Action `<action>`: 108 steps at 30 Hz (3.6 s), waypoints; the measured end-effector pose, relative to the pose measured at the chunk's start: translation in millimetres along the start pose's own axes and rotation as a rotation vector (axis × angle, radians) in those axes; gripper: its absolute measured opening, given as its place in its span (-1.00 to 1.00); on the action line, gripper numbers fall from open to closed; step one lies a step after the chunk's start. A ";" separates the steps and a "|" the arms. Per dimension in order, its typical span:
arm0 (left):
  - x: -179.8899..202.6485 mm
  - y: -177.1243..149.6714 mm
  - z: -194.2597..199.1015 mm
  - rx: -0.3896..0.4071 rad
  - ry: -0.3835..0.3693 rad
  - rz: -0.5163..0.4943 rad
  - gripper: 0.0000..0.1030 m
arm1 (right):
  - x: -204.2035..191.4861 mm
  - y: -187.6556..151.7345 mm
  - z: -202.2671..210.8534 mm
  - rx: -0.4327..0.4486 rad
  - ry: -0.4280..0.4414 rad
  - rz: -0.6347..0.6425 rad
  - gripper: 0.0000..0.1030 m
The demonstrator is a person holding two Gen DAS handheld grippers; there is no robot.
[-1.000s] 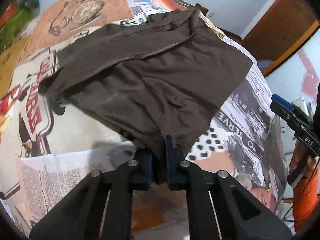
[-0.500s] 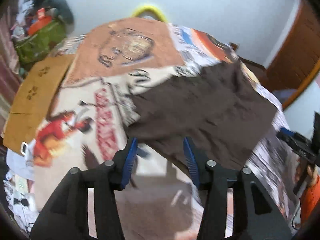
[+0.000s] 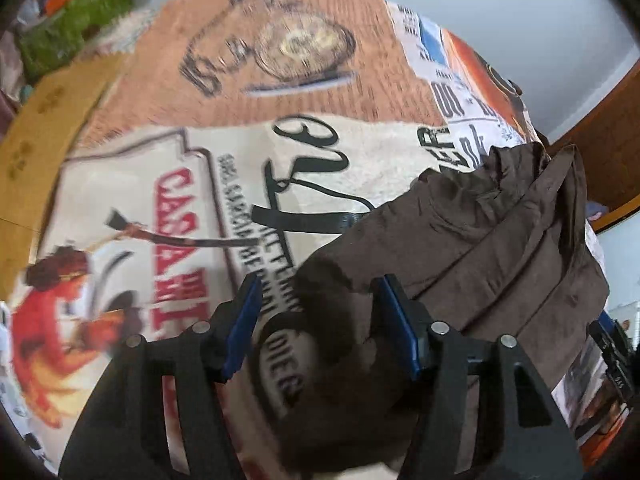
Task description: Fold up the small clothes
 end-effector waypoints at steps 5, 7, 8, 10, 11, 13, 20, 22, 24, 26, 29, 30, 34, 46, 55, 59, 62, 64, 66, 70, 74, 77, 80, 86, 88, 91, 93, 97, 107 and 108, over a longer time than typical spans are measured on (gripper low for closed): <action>2.3 -2.0 4.9 0.034 -0.015 -0.014 -0.66 | 0.1 5.4 -10.8 -0.027 0.008 0.015 -0.02; 4.2 -6.9 9.4 0.047 0.000 -0.039 -0.87 | -0.7 6.7 -13.2 -0.028 -0.006 0.021 -0.37; 4.6 -11.2 14.8 0.059 0.012 -0.049 -0.87 | -0.7 8.3 -13.9 -0.026 0.002 0.023 -0.46; 3.4 -18.6 25.2 0.073 0.011 -0.061 -0.87 | -0.9 12.2 -15.7 -0.033 0.038 0.013 -0.77; 3.1 -24.5 31.8 0.080 0.008 -0.071 -0.87 | -1.5 14.1 -16.4 -0.033 0.044 0.014 -0.80; 3.2 -34.1 39.3 0.079 0.019 -0.091 -0.88 | -5.3 20.5 -19.6 -0.043 0.032 0.047 -0.82; 8.5 -73.8 47.0 0.032 0.028 -0.135 -0.88 | -7.6 49.1 -43.4 -0.068 -0.001 0.086 -0.82; 14.3 -85.2 46.6 0.020 0.020 -0.147 -0.88 | -7.3 54.6 -47.2 -0.062 -0.008 0.065 -0.78; 20.4 -93.7 49.7 0.027 0.032 -0.166 -0.88 | -7.2 56.7 -43.8 -0.054 -0.016 0.025 -0.52; 25.7 -102.2 52.5 0.015 0.014 -0.175 -0.88 | -7.6 53.8 -35.8 -0.055 0.017 -0.021 -0.09; 32.4 -114.2 56.4 0.004 0.008 -0.190 -0.88 | -16.2 46.1 -17.7 -0.033 0.052 -0.008 0.01; 34.8 -117.5 57.6 0.001 0.006 -0.191 -0.88 | -22.7 39.5 -8.2 -0.034 0.053 0.023 0.01; 43.9 -133.3 64.3 -0.015 -0.021 -0.182 -0.88 | -34.6 25.2 9.3 -0.069 0.065 0.054 0.01; 74.3 -171.4 86.9 -0.017 -0.022 -0.203 -0.87 | -41.6 -21.3 33.8 -0.145 0.096 0.030 0.01; 74.2 -159.1 119.2 0.054 0.051 -0.237 -0.75 | -57.4 -47.2 33.1 -0.185 0.112 0.055 0.01; 88.2 -154.4 136.5 0.109 0.044 -0.262 -0.37 | -62.3 -55.9 23.0 -0.208 0.124 0.041 0.01; 107.1 -155.2 139.8 0.120 -0.007 -0.295 -0.14 | -66.9 -64.1 14.2 -0.238 0.121 0.055 0.01; 121.7 -157.4 135.5 0.116 -0.009 -0.337 -0.03 | -69.9 -67.6 14.5 -0.236 0.108 0.071 0.01; 136.1 -158.9 127.1 0.105 -0.003 -0.372 0.33 | -70.8 -67.1 14.7 -0.240 0.109 0.080 0.01; 152.2 -155.5 104.4 0.067 0.002 -0.382 0.52 | -72.9 -69.0 13.5 -0.244 0.102 0.093 0.03; 155.1 -150.4 76.6 0.011 0.043 -0.365 0.52 | -76.3 -70.3 12.0 -0.247 0.091 0.119 0.04; 152.4 -148.5 65.6 0.034 0.138 -0.386 0.52 | -76.4 -70.6 11.3 -0.249 0.095 0.123 0.05; 141.0 -145.3 67.7 0.068 0.185 -0.370 0.52 | -76.0 -71.3 11.5 -0.250 0.100 0.126 0.05; 80.7 -134.2 82.5 0.082 0.249 -0.280 0.52 | -75.8 -73.1 12.1 -0.250 0.103 0.133 0.05; 55.0 -131.5 84.7 0.066 0.281 -0.237 0.52 | -75.8 -73.4 12.4 -0.248 0.104 0.133 0.06; 31.5 -129.9 90.7 0.049 0.272 -0.187 0.52 | -75.8 -73.9 12.6 -0.246 0.104 0.132 0.05; 27.5 -127.3 98.0 0.063 0.254 -0.174 0.52 | -75.4 -74.0 12.5 -0.246 0.105 0.132 0.06; 40.2 -119.6 110.3 0.088 0.183 -0.170 0.52 | -75.4 -73.8 12.7 -0.247 0.106 0.131 0.06; 105.1 -75.8 79.3 0.051 0.074 -0.230 0.52 | -71.1 -58.4 22.4 -0.218 0.090 0.139 0.06; 106.9 -73.1 73.6 0.033 0.079 -0.225 0.51 | -68.6 -56.0 25.1 -0.205 0.090 0.129 0.05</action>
Point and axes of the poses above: each gripper's, at about its wrist camera, not at the fingertips, and z roughly against the way its jaws point, x to its right, y to its top, the point moved 2 cm from there along -z, roughly the way its jaws point, and after that the axes turned 6 degrees about y, right-handed, at the moved point
